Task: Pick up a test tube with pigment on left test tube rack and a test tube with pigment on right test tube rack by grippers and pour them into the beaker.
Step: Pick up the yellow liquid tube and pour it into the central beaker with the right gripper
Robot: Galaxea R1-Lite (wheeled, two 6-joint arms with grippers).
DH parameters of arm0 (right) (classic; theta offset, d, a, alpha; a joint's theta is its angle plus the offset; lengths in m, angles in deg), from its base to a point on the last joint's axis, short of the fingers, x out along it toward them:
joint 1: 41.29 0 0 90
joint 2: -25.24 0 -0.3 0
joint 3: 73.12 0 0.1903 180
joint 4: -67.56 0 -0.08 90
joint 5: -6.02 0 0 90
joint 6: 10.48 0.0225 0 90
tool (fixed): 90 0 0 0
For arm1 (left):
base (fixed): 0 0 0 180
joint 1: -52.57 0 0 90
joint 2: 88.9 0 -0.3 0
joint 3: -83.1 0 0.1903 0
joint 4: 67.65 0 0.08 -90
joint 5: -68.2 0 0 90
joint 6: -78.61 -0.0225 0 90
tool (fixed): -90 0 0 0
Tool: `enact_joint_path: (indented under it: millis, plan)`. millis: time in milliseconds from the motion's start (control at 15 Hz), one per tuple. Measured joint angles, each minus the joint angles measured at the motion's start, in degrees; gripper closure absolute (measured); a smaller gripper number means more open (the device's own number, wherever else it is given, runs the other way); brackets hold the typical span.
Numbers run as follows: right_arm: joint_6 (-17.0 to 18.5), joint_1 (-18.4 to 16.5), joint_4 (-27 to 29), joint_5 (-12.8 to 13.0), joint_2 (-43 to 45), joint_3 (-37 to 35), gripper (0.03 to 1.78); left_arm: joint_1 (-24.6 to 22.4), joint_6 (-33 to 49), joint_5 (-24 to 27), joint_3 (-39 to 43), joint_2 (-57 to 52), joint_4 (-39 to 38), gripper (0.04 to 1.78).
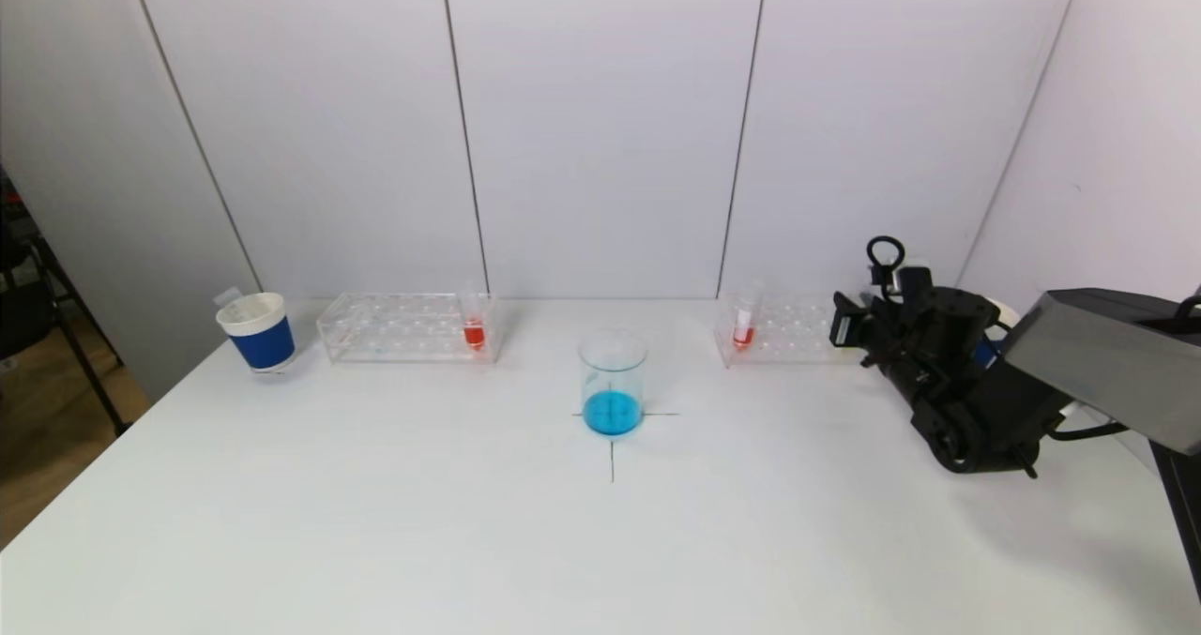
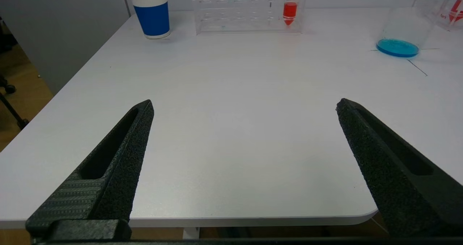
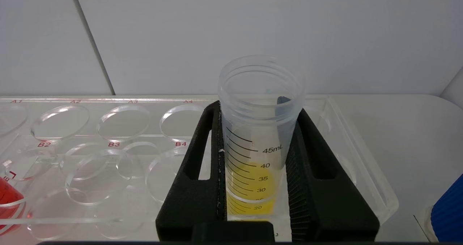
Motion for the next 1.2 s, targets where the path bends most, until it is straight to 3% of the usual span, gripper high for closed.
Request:
enact_joint_path:
  millis: [467, 1200]
  plan:
    - [-1.96, -0.50, 2.02, -0.72, 3.16, 0.05, 1.29, 0.00, -0.02, 0.00, 0.00, 0.00, -0.01, 0.06]
    - [-2.73, -0.83, 15.77, -1.90, 14.74, 2.63, 1.29, 0.00, -0.04, 0.00, 0.00, 0.00, 0.00, 0.06]
